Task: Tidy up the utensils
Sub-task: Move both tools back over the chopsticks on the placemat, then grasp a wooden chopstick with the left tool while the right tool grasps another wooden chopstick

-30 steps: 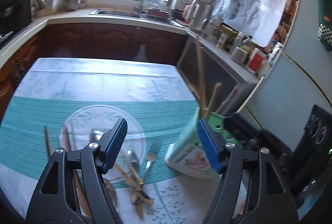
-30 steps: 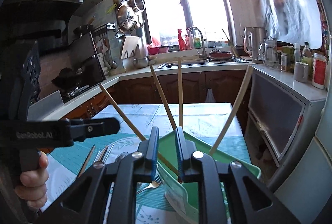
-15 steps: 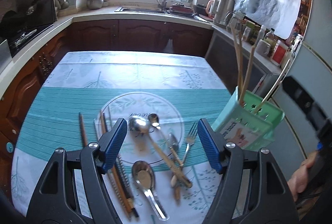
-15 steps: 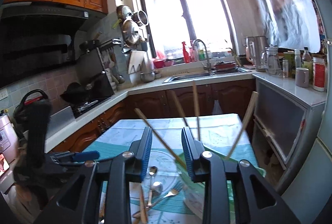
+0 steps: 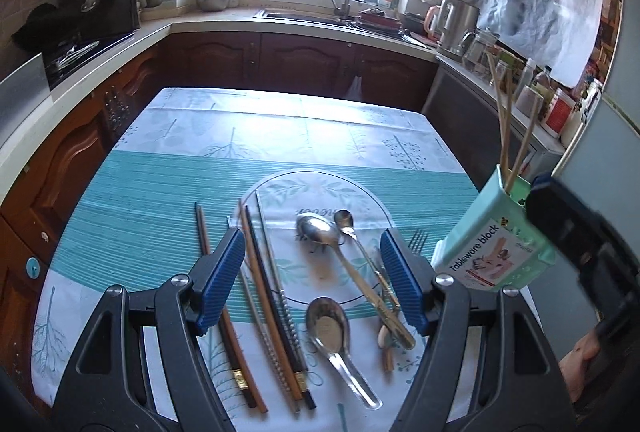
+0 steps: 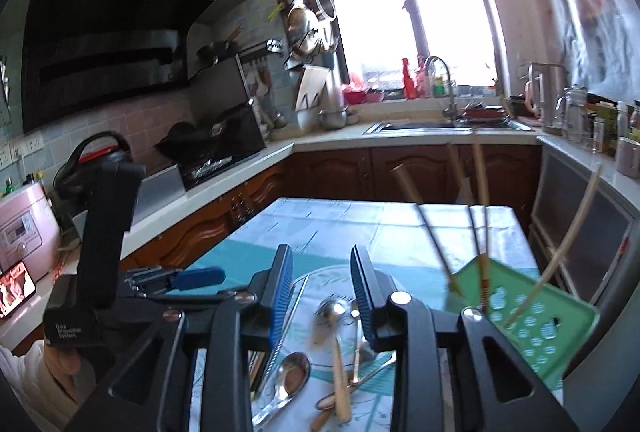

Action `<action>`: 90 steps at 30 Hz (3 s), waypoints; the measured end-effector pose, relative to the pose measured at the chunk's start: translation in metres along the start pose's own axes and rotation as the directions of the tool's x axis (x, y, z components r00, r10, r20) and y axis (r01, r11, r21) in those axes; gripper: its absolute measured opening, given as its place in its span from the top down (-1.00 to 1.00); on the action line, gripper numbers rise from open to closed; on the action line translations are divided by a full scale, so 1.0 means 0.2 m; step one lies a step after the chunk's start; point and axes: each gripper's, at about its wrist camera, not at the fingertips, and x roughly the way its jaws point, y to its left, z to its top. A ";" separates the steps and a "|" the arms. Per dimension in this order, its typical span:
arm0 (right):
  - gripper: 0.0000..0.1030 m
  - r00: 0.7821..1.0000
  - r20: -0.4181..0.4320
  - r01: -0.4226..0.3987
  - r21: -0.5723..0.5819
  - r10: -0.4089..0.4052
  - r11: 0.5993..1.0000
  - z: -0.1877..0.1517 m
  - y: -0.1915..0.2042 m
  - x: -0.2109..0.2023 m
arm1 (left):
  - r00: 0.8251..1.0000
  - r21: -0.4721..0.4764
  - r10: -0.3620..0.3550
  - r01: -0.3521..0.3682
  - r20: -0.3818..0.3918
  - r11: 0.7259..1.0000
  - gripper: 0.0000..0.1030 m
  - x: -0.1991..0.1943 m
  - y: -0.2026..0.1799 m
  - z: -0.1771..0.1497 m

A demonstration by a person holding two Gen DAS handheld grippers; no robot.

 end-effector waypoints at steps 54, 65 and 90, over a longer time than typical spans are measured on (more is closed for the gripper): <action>0.87 0.540 -0.838 0.030 0.106 0.073 0.994 -0.31 0.26 1.28 | 0.894 -0.151 -0.079 0.012 -0.442 0.988 0.66 0.51 0.72 -0.01; 0.87 0.540 -0.839 0.044 0.103 0.063 0.994 -0.29 0.25 1.32 | 0.869 -0.160 -0.099 0.023 -0.485 0.987 0.80 0.60 0.66 0.05; 0.87 0.537 -0.838 0.058 0.150 0.096 0.987 -0.31 0.17 1.21 | 0.823 -0.127 -0.043 -0.035 -0.566 0.991 0.81 0.74 0.56 0.03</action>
